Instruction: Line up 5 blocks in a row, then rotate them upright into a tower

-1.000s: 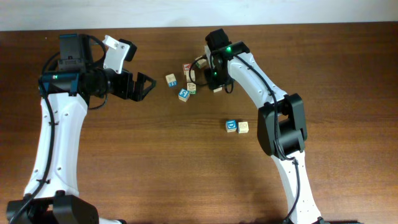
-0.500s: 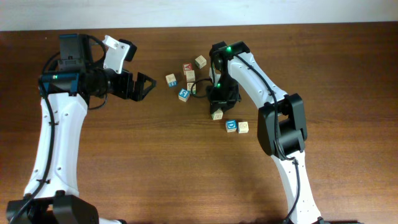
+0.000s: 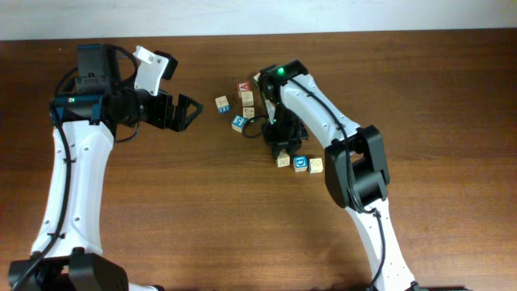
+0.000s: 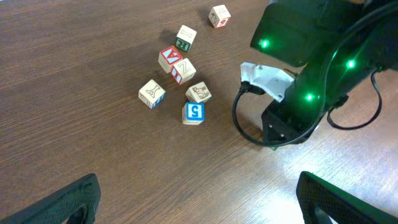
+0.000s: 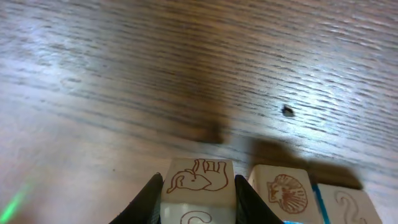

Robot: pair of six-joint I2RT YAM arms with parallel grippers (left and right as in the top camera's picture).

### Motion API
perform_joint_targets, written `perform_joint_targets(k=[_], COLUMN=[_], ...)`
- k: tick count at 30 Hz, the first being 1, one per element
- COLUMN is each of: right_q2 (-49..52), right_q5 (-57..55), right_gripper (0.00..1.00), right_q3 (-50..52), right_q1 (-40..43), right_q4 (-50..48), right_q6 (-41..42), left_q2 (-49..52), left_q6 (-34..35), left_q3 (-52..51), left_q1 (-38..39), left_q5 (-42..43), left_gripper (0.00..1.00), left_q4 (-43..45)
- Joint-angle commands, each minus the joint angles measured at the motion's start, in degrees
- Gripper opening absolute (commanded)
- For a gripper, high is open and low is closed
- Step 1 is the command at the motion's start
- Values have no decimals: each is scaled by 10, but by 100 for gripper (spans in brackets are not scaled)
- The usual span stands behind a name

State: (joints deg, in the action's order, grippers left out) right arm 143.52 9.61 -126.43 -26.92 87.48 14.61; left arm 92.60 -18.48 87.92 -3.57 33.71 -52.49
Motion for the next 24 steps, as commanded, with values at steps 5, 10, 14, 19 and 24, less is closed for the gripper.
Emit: perform_joint_targets(k=[5,10,14,19,24], right_q2=[-14,-14,-14,-17,-17], right_q5=[-71,-68,-69,-71,-69], right_gripper=[31,47,48,48,55], right_q3=[-3,-3,-4,-70,-135], right_q1=[-31,-31,-31,-24,-11], right_q4=[-4,7,13,11,-115], right_q6=[58,58,58,54,57], left_q2=[3,3,3,3,3], left_q6=[-5,-5,-5,-5,-5], left_q3=[11,11,11,11,11], left_q1=[-3,-3,-3,-3,-3], left_q5=[10,10,10,10,10], left_gripper=[99,99,99,99,99], left_q4=[1,1,1,1,1])
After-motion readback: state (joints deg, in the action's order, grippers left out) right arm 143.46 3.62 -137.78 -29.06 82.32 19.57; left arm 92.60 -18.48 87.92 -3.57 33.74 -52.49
